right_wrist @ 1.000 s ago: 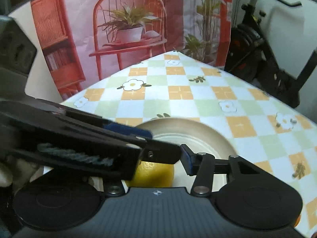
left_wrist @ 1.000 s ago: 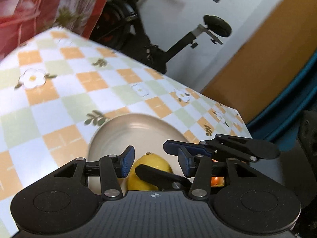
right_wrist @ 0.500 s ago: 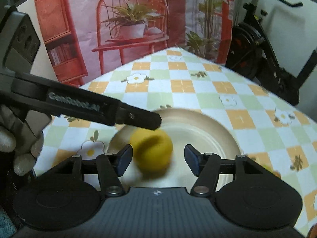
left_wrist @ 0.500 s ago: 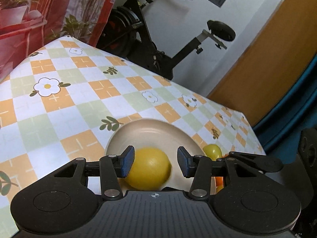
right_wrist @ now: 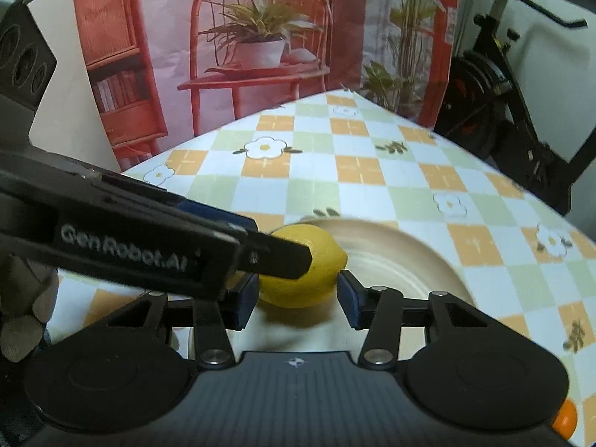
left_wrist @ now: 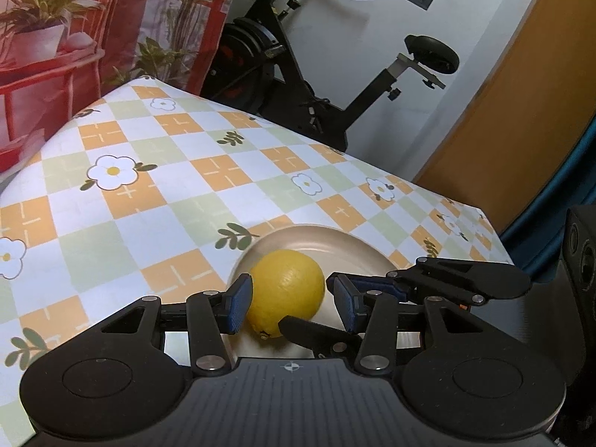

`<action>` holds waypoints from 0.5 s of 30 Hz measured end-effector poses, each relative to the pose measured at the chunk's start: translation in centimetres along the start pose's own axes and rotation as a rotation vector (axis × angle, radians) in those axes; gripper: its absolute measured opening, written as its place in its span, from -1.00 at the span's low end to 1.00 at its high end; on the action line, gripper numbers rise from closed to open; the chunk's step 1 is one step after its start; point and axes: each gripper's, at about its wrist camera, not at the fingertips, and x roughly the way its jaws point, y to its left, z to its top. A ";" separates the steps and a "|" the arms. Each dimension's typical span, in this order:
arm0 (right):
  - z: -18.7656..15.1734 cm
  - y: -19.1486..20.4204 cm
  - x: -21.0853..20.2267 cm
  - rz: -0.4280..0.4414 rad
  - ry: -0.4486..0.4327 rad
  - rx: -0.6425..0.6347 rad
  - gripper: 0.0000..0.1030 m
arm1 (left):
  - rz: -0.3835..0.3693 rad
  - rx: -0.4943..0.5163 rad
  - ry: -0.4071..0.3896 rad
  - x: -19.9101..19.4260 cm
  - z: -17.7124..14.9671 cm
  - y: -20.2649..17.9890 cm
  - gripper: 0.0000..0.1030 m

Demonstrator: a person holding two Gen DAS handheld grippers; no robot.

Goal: Organize fruits

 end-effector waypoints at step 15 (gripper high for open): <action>-3.0 -3.7 -6.9 -0.092 -0.116 0.086 0.04 | 0.010 0.095 -0.082 -2.2 1.8 -6.6 0.03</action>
